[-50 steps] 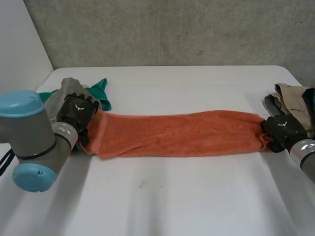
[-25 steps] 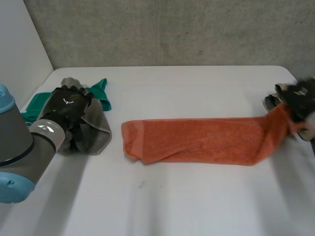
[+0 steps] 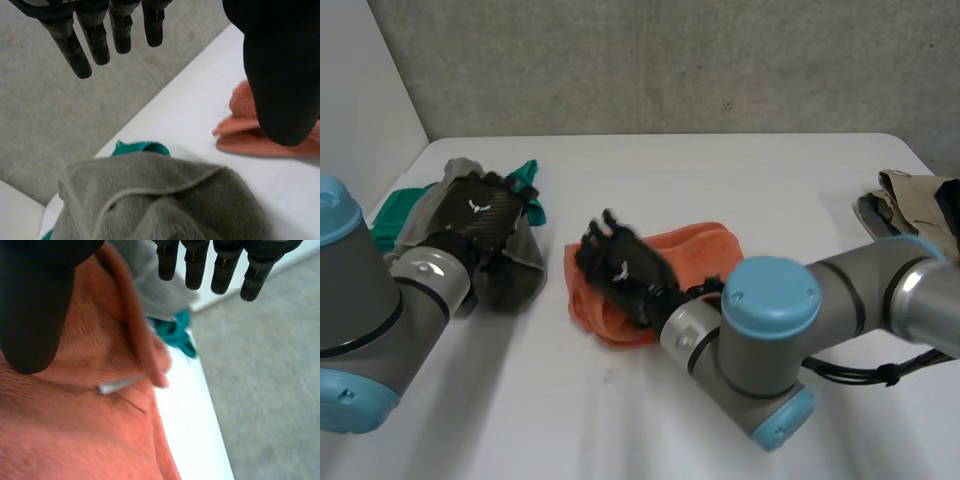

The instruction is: Fold the laundry.

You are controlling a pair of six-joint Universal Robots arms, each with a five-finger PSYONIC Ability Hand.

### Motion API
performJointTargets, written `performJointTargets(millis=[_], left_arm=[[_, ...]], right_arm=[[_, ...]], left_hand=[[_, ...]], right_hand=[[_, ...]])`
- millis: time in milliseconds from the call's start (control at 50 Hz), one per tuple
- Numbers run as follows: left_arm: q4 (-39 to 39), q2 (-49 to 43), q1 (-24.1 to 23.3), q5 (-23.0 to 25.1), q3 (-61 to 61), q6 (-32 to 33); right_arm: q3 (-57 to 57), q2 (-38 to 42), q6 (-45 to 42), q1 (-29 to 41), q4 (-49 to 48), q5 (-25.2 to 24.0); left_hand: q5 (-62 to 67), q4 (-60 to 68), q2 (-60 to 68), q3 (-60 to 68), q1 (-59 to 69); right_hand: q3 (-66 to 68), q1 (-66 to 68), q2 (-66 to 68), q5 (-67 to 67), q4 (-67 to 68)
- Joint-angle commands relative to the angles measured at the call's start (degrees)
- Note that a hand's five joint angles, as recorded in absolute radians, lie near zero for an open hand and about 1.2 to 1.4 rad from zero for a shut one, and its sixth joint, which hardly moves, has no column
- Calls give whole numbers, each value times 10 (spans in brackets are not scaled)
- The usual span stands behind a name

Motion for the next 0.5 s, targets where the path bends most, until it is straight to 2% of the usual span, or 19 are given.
performJointTargets(millis=[20,120,280,380,460,500], left_arm=[[-2,6,-39,0,43,-22],[1,-2,-93,10,56,-51],[8,-87,-191,37,97,-70],[8,-165,-203,22,143,-65],[6,-224,-191,-7,188,-50],[3,-257,-178,-27,215,-34]], right_arm=[[51,-130,263,-69,7,8],[80,-147,337,-112,38,4],[115,-127,285,-158,158,28],[137,-110,273,-157,158,46],[150,-101,267,-150,132,50],[155,-96,258,-147,112,51]], left_hand=[[-30,-16,-18,-19,-6],[-30,-16,-18,-19,-6],[-30,-16,-18,-19,-6],[-30,-16,-18,-19,-6],[-30,-16,-18,-19,-6],[-30,-16,-18,-19,-6]], right_hand=[[-20,-29,-19,-27,-21],[-20,-29,-19,-27,-21],[-20,-29,-19,-27,-21],[-20,-29,-19,-27,-21],[-20,-29,-19,-27,-21],[32,23,33,25,31]])
